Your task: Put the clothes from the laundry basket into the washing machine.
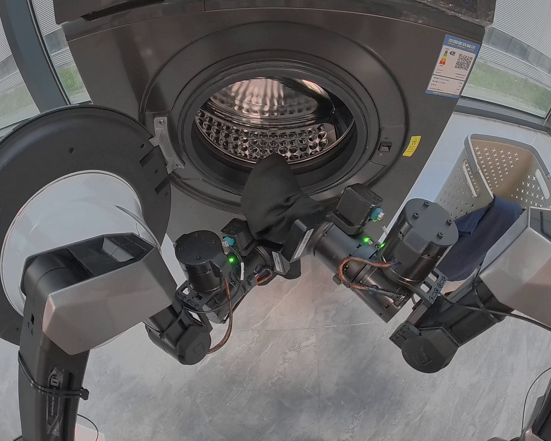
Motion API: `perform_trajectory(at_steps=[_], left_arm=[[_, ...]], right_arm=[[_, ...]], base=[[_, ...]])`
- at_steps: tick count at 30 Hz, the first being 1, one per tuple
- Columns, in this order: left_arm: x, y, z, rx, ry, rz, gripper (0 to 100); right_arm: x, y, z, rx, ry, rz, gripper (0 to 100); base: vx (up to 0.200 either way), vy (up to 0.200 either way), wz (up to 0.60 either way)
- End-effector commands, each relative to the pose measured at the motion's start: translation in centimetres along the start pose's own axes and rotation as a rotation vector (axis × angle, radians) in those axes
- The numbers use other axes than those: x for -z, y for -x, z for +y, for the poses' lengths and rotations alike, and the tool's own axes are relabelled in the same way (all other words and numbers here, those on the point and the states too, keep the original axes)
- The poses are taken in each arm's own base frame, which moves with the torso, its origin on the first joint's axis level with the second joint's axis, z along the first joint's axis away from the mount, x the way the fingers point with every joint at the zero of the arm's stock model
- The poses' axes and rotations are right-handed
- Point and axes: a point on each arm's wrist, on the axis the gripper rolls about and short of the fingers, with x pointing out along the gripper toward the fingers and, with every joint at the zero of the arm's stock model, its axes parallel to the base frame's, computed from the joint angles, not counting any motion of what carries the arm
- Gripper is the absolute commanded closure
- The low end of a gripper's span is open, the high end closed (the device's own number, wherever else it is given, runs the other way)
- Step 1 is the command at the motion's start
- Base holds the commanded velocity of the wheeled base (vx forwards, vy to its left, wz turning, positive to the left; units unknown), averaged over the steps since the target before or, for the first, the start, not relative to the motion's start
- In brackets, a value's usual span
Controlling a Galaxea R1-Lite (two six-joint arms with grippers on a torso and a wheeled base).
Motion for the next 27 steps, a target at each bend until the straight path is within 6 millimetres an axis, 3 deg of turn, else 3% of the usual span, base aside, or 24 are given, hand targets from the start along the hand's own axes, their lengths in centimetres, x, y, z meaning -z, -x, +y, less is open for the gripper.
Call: perform_trajectory(at_steps=[1, 4, 8, 12, 18, 19, 23, 27], left_arm=[[-1.4, 0.1, 0.7, -0.038, 0.015, -0.034, 100], [-3.5, 0.9, 0.9, -0.048, 0.033, -0.060, 100], [-5.6, 2.2, 0.8, -0.048, 0.041, -0.077, 100], [-7.1, 3.2, 0.6, -0.040, 0.043, -0.090, 100], [-7.8, 4.0, 0.1, -0.030, 0.045, -0.089, 100], [-7.9, 4.1, 0.1, -0.029, 0.045, -0.091, 100], [-8.6, 5.0, 0.0, -0.028, 0.051, -0.086, 100], [-9.4, 7.2, -0.2, -0.024, 0.082, -0.061, 100]], right_arm=[[-0.9, 0.5, -2.0, 0.053, 0.007, -0.011, 100], [-0.9, 0.8, -4.2, 0.109, 0.012, -0.005, 100], [-0.1, 1.4, -5.0, 0.134, 0.018, 0.028, 100], [0.8, 1.4, -5.2, 0.137, 0.017, 0.051, 100], [1.4, 1.4, -4.9, 0.128, 0.016, 0.062, 100], [1.3, 1.4, -4.7, 0.125, 0.015, 0.061, 0], [1.4, 2.0, -4.2, 0.105, 0.012, 0.082, 0], [2.4, 5.4, -2.3, 0.039, 0.007, 0.190, 0]], base=[[0.000, 0.000, 0.00], [0.000, 0.000, 0.00], [0.000, 0.000, 0.00], [0.000, 0.000, 0.00], [0.000, 0.000, 0.00], [0.000, 0.000, 0.00], [0.000, 0.000, 0.00], [0.000, 0.000, 0.00]])
